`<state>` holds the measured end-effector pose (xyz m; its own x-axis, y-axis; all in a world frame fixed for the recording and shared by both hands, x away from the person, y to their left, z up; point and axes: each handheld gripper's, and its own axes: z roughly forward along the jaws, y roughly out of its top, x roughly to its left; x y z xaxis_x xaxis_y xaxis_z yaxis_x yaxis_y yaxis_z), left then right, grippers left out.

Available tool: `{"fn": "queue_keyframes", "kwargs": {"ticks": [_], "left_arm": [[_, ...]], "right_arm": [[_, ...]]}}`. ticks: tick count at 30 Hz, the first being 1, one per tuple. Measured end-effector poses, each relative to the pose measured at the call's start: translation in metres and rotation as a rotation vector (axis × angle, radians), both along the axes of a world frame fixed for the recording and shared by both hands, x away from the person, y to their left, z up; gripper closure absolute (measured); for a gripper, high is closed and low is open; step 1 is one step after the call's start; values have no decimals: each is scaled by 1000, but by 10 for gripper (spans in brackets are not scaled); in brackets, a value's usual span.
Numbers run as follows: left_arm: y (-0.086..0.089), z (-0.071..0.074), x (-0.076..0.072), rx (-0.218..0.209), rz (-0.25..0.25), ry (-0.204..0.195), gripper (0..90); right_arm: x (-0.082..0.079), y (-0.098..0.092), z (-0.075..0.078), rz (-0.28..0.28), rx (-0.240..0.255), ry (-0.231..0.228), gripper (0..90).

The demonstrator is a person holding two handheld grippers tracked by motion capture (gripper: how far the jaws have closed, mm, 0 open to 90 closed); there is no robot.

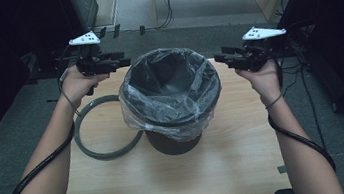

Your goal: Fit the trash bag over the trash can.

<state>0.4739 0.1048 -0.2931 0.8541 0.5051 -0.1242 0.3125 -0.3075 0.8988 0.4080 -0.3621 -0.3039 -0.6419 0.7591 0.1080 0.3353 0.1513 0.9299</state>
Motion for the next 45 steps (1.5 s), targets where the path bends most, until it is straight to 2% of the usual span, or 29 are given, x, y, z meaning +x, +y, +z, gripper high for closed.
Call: {"fn": "queue_keyframes", "kwargs": {"ticks": [2,3,4,8,12,14,16,19,21,24,27,30,33,35,37,39,42,45], "left_arm": [[2,4,-3,-1,-25,0,490],[3,6,-5,9,-33,-12,483],[3,8,-7,12,-38,-23,480],[3,14,-13,7,-72,-22,461],[2,15,-19,29,-108,-18,442],[1,16,-21,41,-90,-21,432],[0,18,-24,45,-48,-23,417],[0,17,-30,53,0,-44,398],[1,16,-33,39,5,-44,389],[2,14,-38,56,17,-61,379],[6,12,-42,35,21,-61,371],[9,12,-46,14,32,-64,369],[13,11,-48,14,47,-69,367],[15,9,-49,20,60,-72,367],[16,7,-51,22,73,-74,366],[18,5,-53,36,87,-85,364],[20,0,-57,57,107,-95,359],[24,-8,-62,30,117,-96,359]], "right_arm": [[-5,-3,10,36,67,-5,605],[-9,-1,16,61,91,-11,640],[-12,2,21,85,95,-18,671],[-22,19,32,138,27,-23,727],[-26,35,35,175,-26,-19,740],[-28,42,38,186,-35,-19,730],[-29,51,41,218,-35,-2,693],[-34,70,46,259,-94,0,651],[-38,84,49,303,-139,-2,649],[-42,102,52,364,-205,1,646],[-44,125,58,424,-272,37,687],[-44,146,62,460,-315,58,703],[-45,171,59,507,-369,98,703],[-45,187,51,546,-422,135,668],[-45,202,42,586,-449,196,621],[-48,211,38,630,-466,234,577],[-55,219,35,739,-481,251,544],[-56,219,35,725,-491,258,461]]}}
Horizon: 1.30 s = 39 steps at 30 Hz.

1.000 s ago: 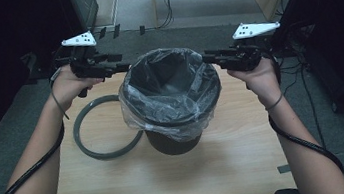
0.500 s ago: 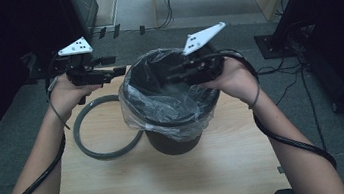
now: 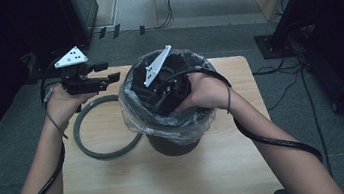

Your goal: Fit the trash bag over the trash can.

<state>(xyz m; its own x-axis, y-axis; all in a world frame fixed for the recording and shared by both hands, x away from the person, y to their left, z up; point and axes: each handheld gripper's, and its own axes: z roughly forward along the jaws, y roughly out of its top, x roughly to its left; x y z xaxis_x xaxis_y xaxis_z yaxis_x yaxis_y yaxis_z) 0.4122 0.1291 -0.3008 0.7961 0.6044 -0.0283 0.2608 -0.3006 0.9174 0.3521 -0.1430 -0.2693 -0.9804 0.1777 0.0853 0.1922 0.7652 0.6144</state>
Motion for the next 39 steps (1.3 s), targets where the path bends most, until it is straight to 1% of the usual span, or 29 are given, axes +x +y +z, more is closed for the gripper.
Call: {"fn": "queue_keyframes", "kwargs": {"ticks": [1,2,4,5,7,9,11,13,15,16,17,18,20,22,23,24,25,26,28,30,31,33,35,36,39], "left_arm": [[1,-3,-1,-6,0,3,359],[2,-6,-3,-7,2,11,359],[4,-9,-5,6,8,8,359],[5,-11,-6,5,11,7,359],[9,-12,-8,1,25,2,358],[15,-14,-8,0,47,-12,356],[21,-19,-7,2,71,-13,354],[27,-25,-6,4,98,-9,354],[33,-32,-4,-10,113,5,353],[36,-35,-4,-17,121,10,353],[38,-38,-4,-23,124,10,353],[40,-41,-4,-21,125,13,353],[43,-48,-4,-22,134,6,348],[46,-54,-4,-24,144,6,347],[48,-57,-3,-25,152,5,347],[50,-61,-3,-29,160,4,347],[52,-64,-2,-32,166,6,347],[54,-67,0,-27,177,10,347],[58,-73,2,10,197,9,336],[62,-77,3,19,211,3,331],[64,-79,3,21,218,7,328],[68,-84,4,37,226,14,321],[73,-89,5,62,240,8,312],[75,-91,5,64,243,6,309],[82,-96,6,56,262,7,304]], "right_arm": [[2,-2,1,-7,-2,-2,462],[4,-5,3,-21,-6,-15,462],[12,-15,7,-68,10,-26,465],[19,-21,9,-100,28,-38,470],[34,-31,11,-192,53,-46,474],[48,-37,9,-284,60,-38,466],[60,-40,5,-334,62,-42,450],[68,-41,1,-371,58,-45,440],[74,-41,-2,-401,56,-51,401],[77,-42,-4,-411,51,-58,369],[80,-42,-6,-427,49,-60,318],[82,-43,-7,-447,50,-69,278],[87,-44,-10,-501,45,-72,255],[90,-45,-11,-505,56,-33,246],[91,-45,-12,-502,56,-29,240],[91,-44,-12,-498,52,-29,236],[91,-43,-13,-496,42,-38,224],[90,-42,-13,-492,37,-42,208],[88,-41,-12,-483,40,-48,212],[85,-40,-10,-472,55,-47,213],[83,-38,-10,-463,58,-51,213],[78,-33,-9,-436,55,-52,213],[73,-26,-9,-415,65,-54,213],[68,-20,-10,-397,76,-44,207],[56,-7,-11,-330,81,-29,201]]}}
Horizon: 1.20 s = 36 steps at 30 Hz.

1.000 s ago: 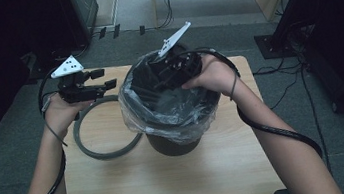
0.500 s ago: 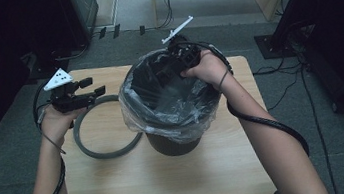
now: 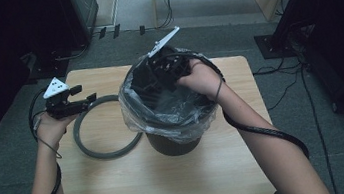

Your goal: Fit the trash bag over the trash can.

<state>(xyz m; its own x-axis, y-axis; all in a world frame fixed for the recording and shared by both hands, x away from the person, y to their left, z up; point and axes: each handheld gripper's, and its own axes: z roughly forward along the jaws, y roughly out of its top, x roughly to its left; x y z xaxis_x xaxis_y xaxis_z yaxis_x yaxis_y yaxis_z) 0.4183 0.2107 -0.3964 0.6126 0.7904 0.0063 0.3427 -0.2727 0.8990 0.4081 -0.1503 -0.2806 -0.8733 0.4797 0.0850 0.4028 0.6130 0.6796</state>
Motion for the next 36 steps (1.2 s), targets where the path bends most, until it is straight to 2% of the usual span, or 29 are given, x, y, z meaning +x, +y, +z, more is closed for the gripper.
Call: {"fn": "queue_keyframes", "kwargs": {"ticks": [3,6,8,9,11,13,15,18,22,23,25,28,30,34,36], "left_arm": [[5,-5,2,1,26,4,303],[10,-12,3,5,41,10,304],[13,-16,4,3,53,11,303],[14,-18,4,0,58,13,303],[18,-22,6,-22,64,16,301],[20,-26,6,-26,79,22,291],[22,-30,7,-12,85,25,291],[27,-35,7,-35,90,29,291],[33,-44,8,-48,104,38,291],[35,-45,9,-50,106,44,291],[37,-50,9,-54,114,48,291],[40,-56,10,-45,123,62,291],[42,-60,10,-34,126,67,291],[45,-67,10,-25,134,77,294],[46,-71,10,-19,135,80,295]], "right_arm": [[-14,14,-3,79,6,13,201],[-24,23,-4,112,6,24,198],[-31,25,-4,122,-13,16,221],[-32,25,-5,125,-16,15,220],[-33,22,-4,142,-11,44,202],[-27,15,-3,155,5,61,197],[-18,7,-1,114,17,48,197],[1,-8,-1,12,30,40,193],[26,-24,-14,-142,26,56,189],[30,-25,-18,-161,19,64,192],[35,-26,-22,-159,-11,56,251],[37,-20,-27,-120,-64,26,235],[38,-16,-31,-101,-104,34,225],[41,-9,-44,-84,-148,62,227],[41,-9,-45,-71,-172,45,230]]}}
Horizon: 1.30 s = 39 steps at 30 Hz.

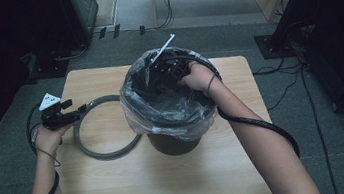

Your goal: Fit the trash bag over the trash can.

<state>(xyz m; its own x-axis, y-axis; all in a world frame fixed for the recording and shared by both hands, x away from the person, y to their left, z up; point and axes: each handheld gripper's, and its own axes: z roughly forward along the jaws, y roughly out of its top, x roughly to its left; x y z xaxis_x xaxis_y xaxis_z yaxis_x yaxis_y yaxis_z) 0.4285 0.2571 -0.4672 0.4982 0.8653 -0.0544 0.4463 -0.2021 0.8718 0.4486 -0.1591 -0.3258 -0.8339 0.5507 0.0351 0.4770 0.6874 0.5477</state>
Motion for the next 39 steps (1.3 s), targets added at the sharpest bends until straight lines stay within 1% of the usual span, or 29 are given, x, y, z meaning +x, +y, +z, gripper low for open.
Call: {"fn": "queue_keyframes", "kwargs": {"ticks": [2,3,4,5,6,8,9,12,14,18,19,20,21,22,25,27,29,30,31,33,35,36,38,39], "left_arm": [[1,-4,0,3,3,8,295],[2,-6,0,7,5,15,295],[2,-8,1,11,4,17,295],[2,-9,0,14,3,20,296],[3,-10,1,21,1,19,295],[3,-13,0,27,4,21,296],[4,-13,1,31,5,21,296],[4,-18,2,42,8,35,296],[3,-21,3,58,4,44,297],[1,-25,4,74,1,60,298],[1,-25,4,77,1,61,298],[1,-26,5,76,0,66,298],[1,-27,5,78,2,69,298],[1,-28,5,83,1,71,298],[2,-31,6,88,6,82,298],[2,-33,6,87,10,86,298],[3,-35,7,87,13,95,298],[3,-36,7,93,13,98,299],[3,-37,7,101,11,104,298],[2,-38,7,99,11,109,299],[2,-40,8,96,15,114,299],[2,-40,8,97,14,116,299],[1,-42,8,106,10,124,299],[1,-42,9,111,8,124,299]], "right_arm": [[0,-1,1,-4,23,-5,233],[0,-2,3,-12,42,-4,226],[-1,-3,5,-11,61,-11,223],[-2,-3,7,-9,80,-19,242],[-5,-3,10,-9,104,-14,266],[-11,-2,15,3,138,1,267],[-16,0,16,21,138,-1,267],[-29,7,17,79,119,1,259],[-39,14,16,114,119,17,255],[-57,28,16,180,147,69,254],[-60,31,16,194,149,73,255],[-63,33,16,203,144,69,280],[-64,34,16,209,137,64,278],[-64,34,16,210,137,68,278],[-63,33,14,208,146,94,267],[-59,30,15,215,134,80,240],[-54,25,15,194,131,71,224],[-48,20,16,173,128,64,215],[-42,15,15,140,120,57,214],[-28,3,12,51,97,43,211],[-19,-3,11,4,69,19,209],[-14,-4,10,-18,52,-4,209],[-8,-4,8,-36,52,-2,203],[-6,-4,7,-35,55,2,195]]}}
